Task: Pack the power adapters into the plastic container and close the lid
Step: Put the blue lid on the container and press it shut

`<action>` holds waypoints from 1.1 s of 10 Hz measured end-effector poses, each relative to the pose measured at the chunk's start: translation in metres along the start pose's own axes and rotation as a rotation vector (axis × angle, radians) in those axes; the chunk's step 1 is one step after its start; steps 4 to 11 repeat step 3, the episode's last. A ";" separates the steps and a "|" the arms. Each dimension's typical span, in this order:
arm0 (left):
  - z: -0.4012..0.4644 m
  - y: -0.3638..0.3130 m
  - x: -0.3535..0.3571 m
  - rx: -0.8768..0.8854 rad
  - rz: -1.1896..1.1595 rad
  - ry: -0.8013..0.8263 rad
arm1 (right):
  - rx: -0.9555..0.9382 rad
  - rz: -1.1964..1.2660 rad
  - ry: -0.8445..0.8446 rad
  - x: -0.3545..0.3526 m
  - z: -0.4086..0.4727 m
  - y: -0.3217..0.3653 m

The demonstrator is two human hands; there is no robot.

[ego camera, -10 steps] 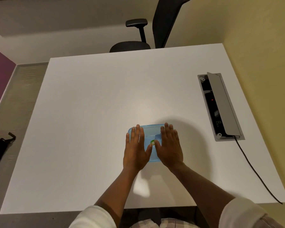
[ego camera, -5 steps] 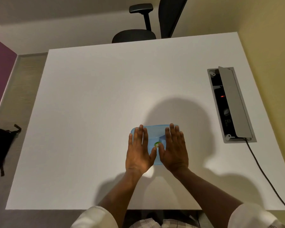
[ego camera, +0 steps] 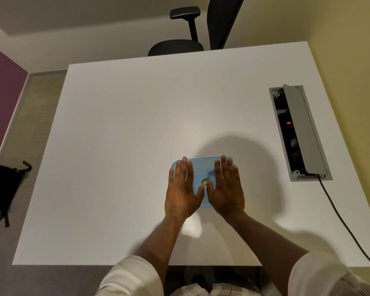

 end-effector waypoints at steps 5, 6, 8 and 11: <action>-0.002 0.003 -0.026 0.033 -0.060 0.011 | 0.013 0.002 0.011 -0.025 0.003 0.015; -0.002 0.003 -0.026 0.033 -0.060 0.011 | 0.013 0.002 0.011 -0.025 0.003 0.015; -0.002 0.003 -0.026 0.033 -0.060 0.011 | 0.013 0.002 0.011 -0.025 0.003 0.015; -0.002 0.003 -0.026 0.033 -0.060 0.011 | 0.013 0.002 0.011 -0.025 0.003 0.015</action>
Point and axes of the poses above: each hand's wrist, its own z-axis towards the middle knuckle, its own x-axis out of the palm, y = z × x, the point moved 10 cm from there along z, towards the middle knuckle, and after that the axes turned 13 degrees about z, right-handed, at the moved point
